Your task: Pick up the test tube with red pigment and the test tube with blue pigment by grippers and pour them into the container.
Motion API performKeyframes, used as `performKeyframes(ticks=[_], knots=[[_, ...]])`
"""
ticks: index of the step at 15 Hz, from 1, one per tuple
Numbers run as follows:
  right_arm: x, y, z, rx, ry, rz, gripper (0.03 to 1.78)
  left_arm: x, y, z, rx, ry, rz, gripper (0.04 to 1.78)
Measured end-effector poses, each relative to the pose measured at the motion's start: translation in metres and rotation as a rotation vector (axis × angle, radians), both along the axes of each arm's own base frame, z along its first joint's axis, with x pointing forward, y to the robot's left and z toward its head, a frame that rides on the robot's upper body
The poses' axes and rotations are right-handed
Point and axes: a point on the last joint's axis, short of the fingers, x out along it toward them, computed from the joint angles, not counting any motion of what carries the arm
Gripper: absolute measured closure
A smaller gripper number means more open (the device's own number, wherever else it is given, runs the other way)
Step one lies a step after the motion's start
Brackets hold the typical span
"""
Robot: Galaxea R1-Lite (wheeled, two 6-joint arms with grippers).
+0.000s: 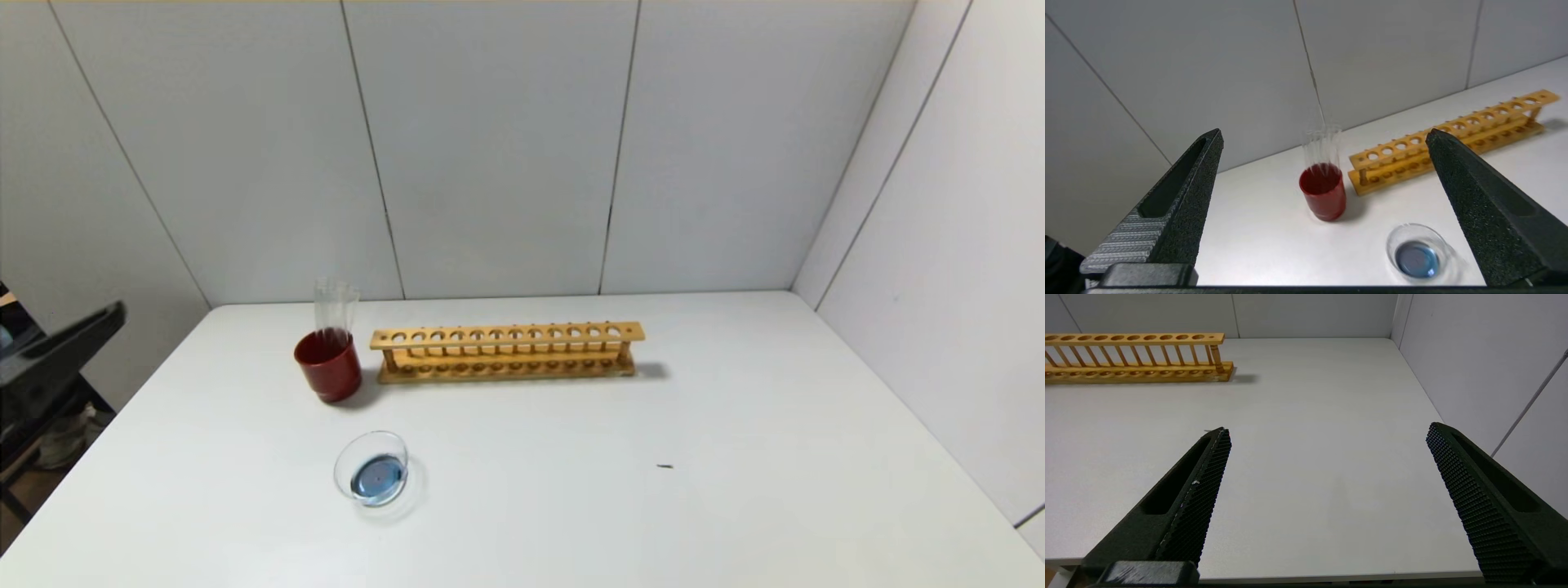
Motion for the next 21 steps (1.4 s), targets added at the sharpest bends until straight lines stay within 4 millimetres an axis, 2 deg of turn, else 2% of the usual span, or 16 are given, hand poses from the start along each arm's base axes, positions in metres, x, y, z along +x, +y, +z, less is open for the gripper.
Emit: performKeyframes(ticks=[1, 3, 6, 8, 12, 17, 19, 21], knots=[[0.0, 0.0, 0.0, 0.0, 0.0, 0.0, 0.06, -0.024, -0.004, -0.006, 0.004, -0.027, -0.006, 0.07], [0.0, 0.0, 0.0, 0.0, 0.0, 0.0, 0.06, -0.059, -0.011, -0.018, 0.007, -0.048, -0.044, 0.07], [0.0, 0.0, 0.0, 0.0, 0.0, 0.0, 0.06, -0.084, -0.014, -0.024, 0.009, -0.082, -0.125, 0.07], [0.0, 0.0, 0.0, 0.0, 0.0, 0.0, 0.06, -0.092, -0.014, -0.037, 0.007, -0.097, -0.143, 0.07], [0.0, 0.0, 0.0, 0.0, 0.0, 0.0, 0.06, -0.102, -0.012, -0.079, -0.02, -0.091, -0.131, 0.07], [0.0, 0.0, 0.0, 0.0, 0.0, 0.0, 0.06, -0.099, -0.009, -0.146, -0.061, 0.016, 0.02, 0.07], [0.0, 0.0, 0.0, 0.0, 0.0, 0.0, 0.06, -0.098, -0.006, -0.163, -0.068, 0.118, 0.129, 0.07], [0.0, 0.0, 0.0, 0.0, 0.0, 0.0, 0.06, -0.099, -0.006, -0.169, -0.075, 0.154, 0.164, 0.07]])
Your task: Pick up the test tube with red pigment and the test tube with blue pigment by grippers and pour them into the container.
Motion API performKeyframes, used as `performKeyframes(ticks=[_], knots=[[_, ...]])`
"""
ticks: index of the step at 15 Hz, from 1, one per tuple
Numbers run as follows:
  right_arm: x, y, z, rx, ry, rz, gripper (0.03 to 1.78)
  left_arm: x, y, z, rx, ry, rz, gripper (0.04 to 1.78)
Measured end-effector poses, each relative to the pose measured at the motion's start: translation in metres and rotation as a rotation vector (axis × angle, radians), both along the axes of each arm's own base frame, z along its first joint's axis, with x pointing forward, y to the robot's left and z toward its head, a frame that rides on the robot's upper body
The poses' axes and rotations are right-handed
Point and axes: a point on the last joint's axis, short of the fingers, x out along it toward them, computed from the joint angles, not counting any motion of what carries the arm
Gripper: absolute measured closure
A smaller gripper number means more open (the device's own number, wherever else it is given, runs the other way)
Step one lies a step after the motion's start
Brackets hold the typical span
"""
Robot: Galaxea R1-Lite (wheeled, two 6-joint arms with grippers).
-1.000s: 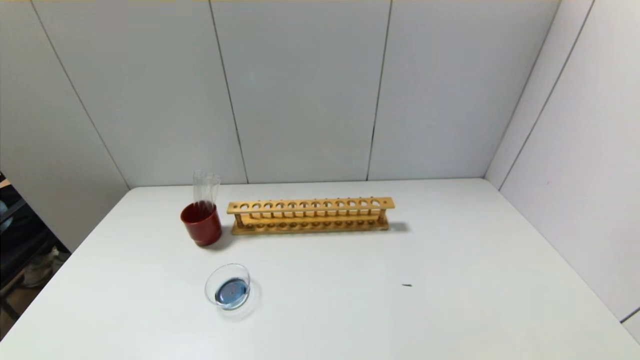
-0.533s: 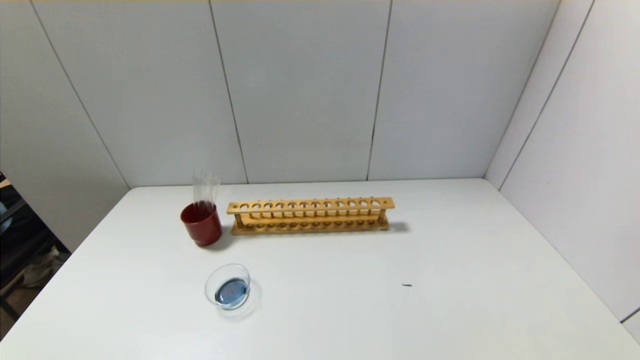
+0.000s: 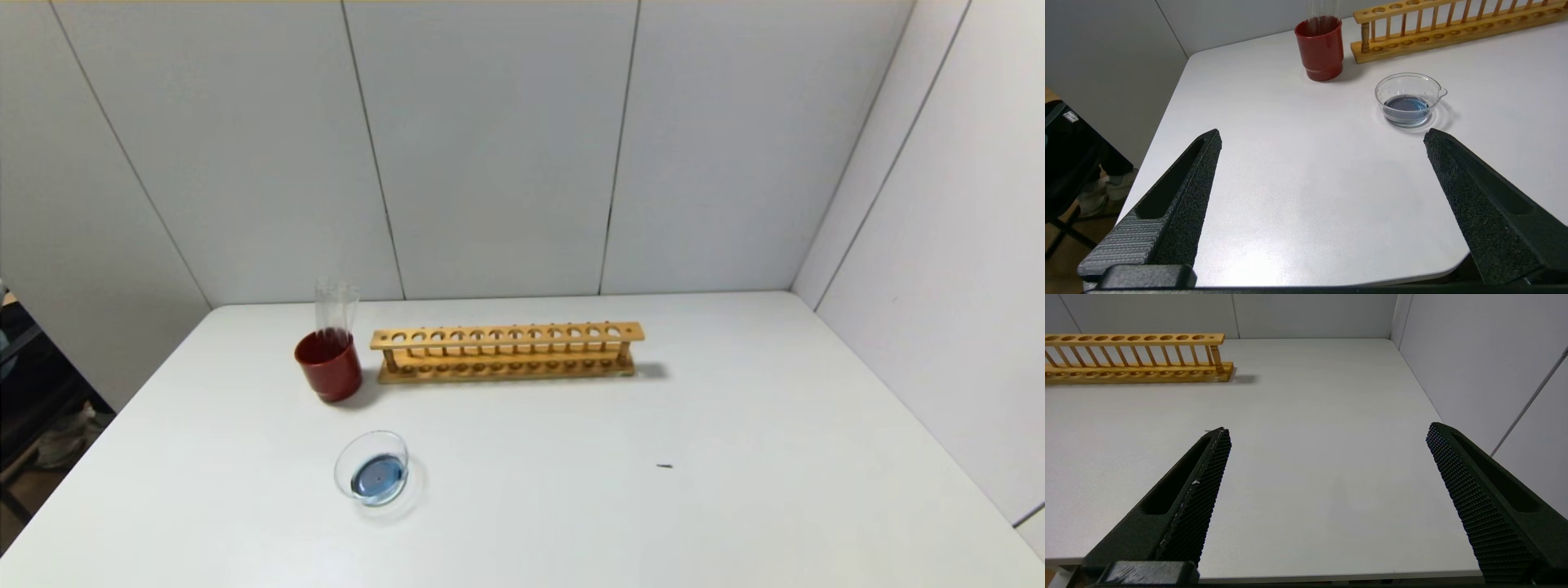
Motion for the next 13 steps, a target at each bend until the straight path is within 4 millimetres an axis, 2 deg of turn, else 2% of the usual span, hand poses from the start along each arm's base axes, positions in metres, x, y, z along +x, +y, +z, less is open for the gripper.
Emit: performKeyframes(ticks=[13], knots=[[0.0, 0.0, 0.0, -0.003, 0.0, 0.0, 0.06, -0.0011, -0.0005, 0.0004, -0.044, 0.006, -0.018, 0.07]])
